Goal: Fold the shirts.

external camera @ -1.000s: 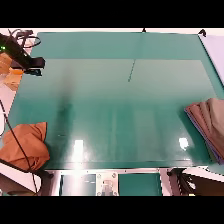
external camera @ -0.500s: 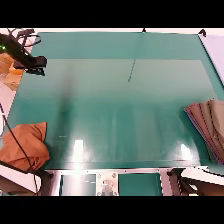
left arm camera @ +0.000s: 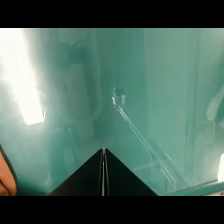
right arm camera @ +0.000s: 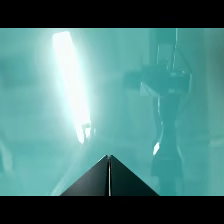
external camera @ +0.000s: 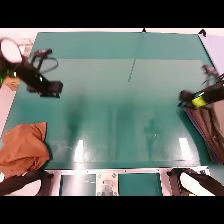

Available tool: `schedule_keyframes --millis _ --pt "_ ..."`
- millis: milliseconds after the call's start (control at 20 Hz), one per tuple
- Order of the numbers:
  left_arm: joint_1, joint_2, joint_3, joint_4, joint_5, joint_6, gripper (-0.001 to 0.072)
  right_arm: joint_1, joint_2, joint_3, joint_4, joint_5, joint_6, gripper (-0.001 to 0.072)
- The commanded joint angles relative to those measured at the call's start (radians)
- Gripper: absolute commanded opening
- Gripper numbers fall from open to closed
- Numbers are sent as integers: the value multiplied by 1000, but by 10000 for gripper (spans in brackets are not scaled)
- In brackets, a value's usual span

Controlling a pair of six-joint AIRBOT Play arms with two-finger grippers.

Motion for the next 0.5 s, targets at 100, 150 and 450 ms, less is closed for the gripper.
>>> schedule_keyframes --millis 100,150,450 --pt "-42 193 -261 1 43 -76 27 229 112 -199 13 -113 -5 18" --pt "-42 192 -261 0 44 -76 27 240 112 -200 13 -101 -4 18" --pt "-42 192 -261 0 54 -79 27 243 112 -200 18 -98 -4 17"
